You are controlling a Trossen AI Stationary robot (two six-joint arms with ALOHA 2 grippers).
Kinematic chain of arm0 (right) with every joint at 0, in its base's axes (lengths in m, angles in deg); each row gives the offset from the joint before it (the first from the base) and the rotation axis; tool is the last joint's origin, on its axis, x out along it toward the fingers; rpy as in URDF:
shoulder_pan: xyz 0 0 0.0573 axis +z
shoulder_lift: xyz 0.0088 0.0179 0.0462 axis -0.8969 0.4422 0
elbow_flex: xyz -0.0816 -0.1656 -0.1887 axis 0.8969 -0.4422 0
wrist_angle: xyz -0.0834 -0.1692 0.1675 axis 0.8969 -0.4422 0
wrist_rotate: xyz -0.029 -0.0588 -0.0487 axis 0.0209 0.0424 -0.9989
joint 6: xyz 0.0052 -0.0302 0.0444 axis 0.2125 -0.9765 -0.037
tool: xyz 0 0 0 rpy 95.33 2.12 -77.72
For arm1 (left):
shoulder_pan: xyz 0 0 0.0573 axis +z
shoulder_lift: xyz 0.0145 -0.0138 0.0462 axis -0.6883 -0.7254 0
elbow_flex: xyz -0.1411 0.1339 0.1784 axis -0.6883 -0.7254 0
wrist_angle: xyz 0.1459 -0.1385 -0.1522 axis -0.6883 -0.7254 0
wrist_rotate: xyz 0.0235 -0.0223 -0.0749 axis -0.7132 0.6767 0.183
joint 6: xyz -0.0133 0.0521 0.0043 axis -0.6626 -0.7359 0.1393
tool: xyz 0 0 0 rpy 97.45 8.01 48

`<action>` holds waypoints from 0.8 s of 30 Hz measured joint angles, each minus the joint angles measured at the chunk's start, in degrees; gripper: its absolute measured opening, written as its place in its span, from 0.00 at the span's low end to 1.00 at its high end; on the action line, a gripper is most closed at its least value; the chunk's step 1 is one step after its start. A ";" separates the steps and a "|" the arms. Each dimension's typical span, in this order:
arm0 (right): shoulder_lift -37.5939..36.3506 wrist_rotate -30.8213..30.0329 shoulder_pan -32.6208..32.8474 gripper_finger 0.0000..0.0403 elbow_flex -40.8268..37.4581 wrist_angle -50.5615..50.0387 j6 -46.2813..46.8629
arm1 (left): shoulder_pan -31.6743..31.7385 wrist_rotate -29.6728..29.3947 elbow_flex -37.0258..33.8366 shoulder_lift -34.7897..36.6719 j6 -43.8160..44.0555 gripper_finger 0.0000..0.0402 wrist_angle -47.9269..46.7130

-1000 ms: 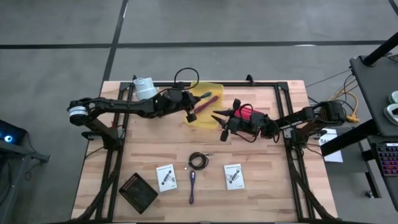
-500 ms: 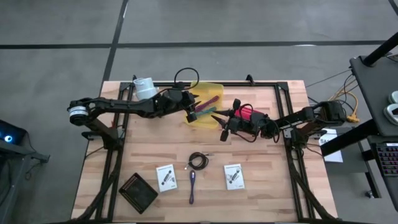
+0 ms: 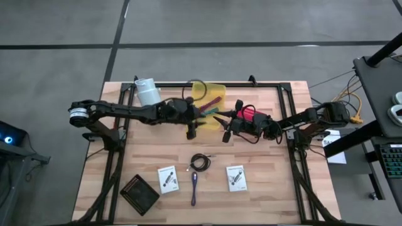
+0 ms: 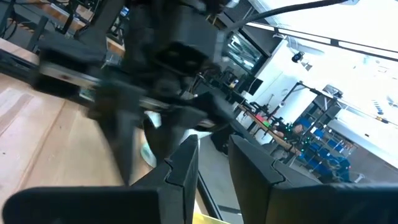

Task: Pick and place items into bin
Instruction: Put the black charger cable into the yellow bin

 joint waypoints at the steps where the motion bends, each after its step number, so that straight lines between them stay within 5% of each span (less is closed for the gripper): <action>1: 0.00 0.00 0.00 0.19 0.00 -0.02 0.01 | -0.73 0.06 0.00 0.00 0.02 0.29 -1.16; 12: 0.00 0.00 0.00 0.18 0.00 -0.03 0.01 | -10.03 0.22 -0.05 0.00 0.26 0.29 -11.87; 24: 0.00 0.00 0.02 0.16 0.02 -0.04 0.08 | -15.95 0.46 -2.19 -5.91 7.40 0.29 -11.07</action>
